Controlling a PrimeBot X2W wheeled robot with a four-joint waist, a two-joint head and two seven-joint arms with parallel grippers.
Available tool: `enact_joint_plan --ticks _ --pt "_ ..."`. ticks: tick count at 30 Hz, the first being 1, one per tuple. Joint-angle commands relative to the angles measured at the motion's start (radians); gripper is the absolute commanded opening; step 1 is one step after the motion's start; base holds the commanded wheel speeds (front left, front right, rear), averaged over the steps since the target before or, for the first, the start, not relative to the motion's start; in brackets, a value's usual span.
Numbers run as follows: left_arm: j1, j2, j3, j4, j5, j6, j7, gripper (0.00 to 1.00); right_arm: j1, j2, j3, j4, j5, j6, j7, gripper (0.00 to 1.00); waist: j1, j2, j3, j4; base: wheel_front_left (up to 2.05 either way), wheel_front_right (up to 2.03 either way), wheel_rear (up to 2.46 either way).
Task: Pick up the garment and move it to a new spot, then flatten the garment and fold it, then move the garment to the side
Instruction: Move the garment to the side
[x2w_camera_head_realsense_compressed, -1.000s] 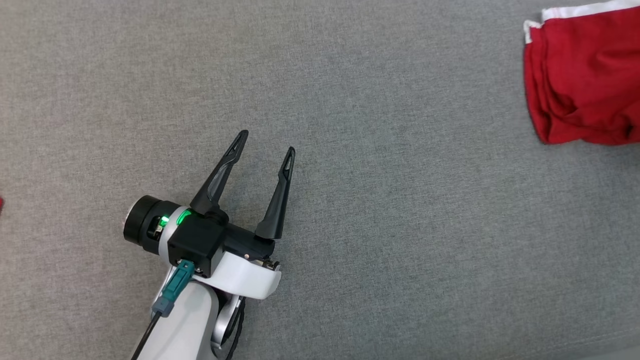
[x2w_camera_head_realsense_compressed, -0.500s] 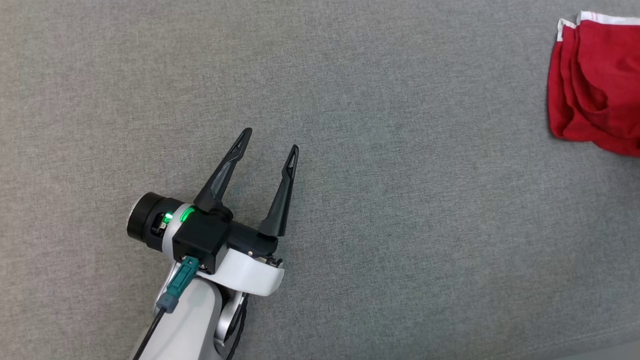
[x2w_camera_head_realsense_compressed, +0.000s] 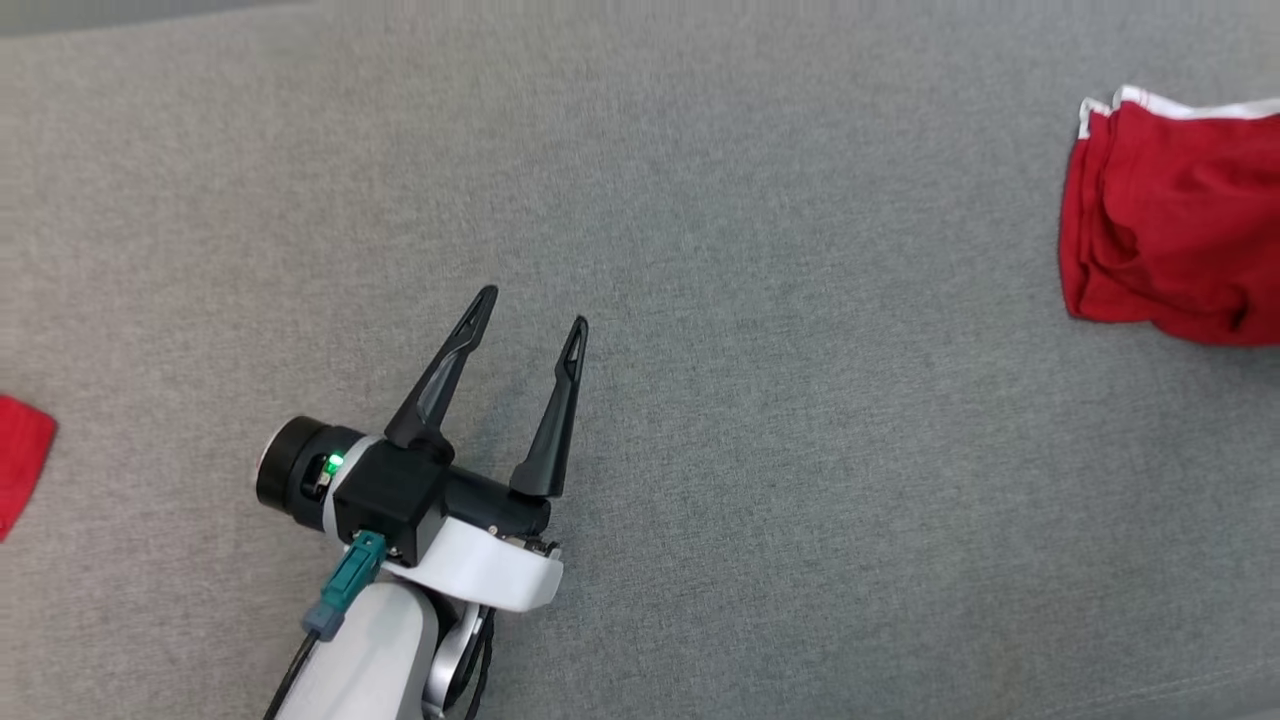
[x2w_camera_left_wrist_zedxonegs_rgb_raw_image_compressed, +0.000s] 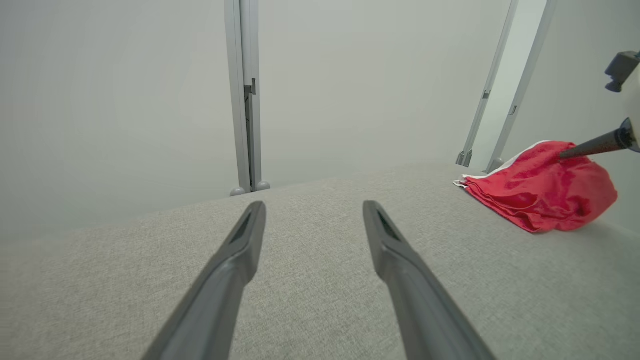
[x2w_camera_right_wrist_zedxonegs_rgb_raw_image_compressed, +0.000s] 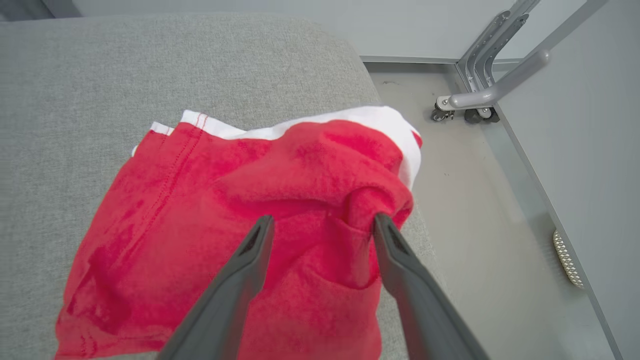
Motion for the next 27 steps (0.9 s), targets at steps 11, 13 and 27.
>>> enact_joint_plan --ticks 11,13,27 --pt "0.121 0.004 0.059 -0.011 -0.04 -0.029 0.0 1.0 0.035 0.01 0.041 -0.01 -0.034 0.0 -0.065 1.0 0.0 0.0 -0.228 0.017 0.0 0.0 0.0" --pt "0.14 0.004 0.077 -0.017 -0.044 -0.03 0.0 1.0 0.055 0.004 0.033 -0.043 -0.023 0.0 -0.125 1.0 0.0 0.0 -0.256 0.023 0.0 0.0 0.0" --pt "0.24 0.004 0.188 -0.045 -0.014 -0.046 0.0 1.0 0.331 -0.07 -0.278 -0.341 -0.073 0.0 -0.392 1.0 0.0 0.0 -0.368 0.1 0.0 0.0 0.0"
